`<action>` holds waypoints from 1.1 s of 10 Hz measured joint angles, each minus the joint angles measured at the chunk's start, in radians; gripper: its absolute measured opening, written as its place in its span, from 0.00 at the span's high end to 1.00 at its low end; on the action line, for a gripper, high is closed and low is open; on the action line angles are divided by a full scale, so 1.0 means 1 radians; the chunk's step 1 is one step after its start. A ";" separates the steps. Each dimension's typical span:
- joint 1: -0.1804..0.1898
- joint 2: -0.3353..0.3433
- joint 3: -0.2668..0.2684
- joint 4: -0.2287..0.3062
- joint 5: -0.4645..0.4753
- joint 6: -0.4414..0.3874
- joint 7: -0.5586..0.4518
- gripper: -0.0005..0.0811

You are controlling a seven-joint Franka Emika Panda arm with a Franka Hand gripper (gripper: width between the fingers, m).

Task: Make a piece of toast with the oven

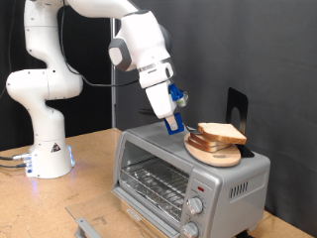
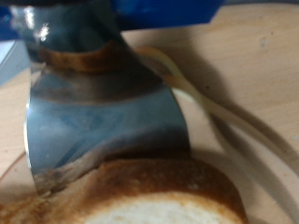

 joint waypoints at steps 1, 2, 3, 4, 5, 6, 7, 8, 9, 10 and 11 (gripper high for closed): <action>-0.001 0.012 0.000 0.010 -0.014 0.000 0.018 0.59; -0.002 0.024 0.000 0.021 -0.027 0.000 0.035 0.59; -0.002 0.038 0.000 0.031 -0.033 0.000 0.043 0.59; -0.003 0.048 0.000 0.041 -0.037 0.000 0.051 0.59; -0.004 0.059 0.000 0.050 -0.042 0.000 0.057 0.59; -0.005 0.066 0.000 0.055 -0.043 0.005 0.057 0.59; -0.005 0.073 0.000 0.055 -0.043 0.031 0.056 0.59; -0.003 0.082 0.000 0.050 -0.028 0.084 0.039 0.59; 0.003 0.087 0.001 0.036 0.031 0.151 -0.021 0.59; 0.014 0.087 0.001 0.020 0.131 0.211 -0.121 0.59; 0.024 0.085 0.001 0.008 0.219 0.247 -0.210 0.59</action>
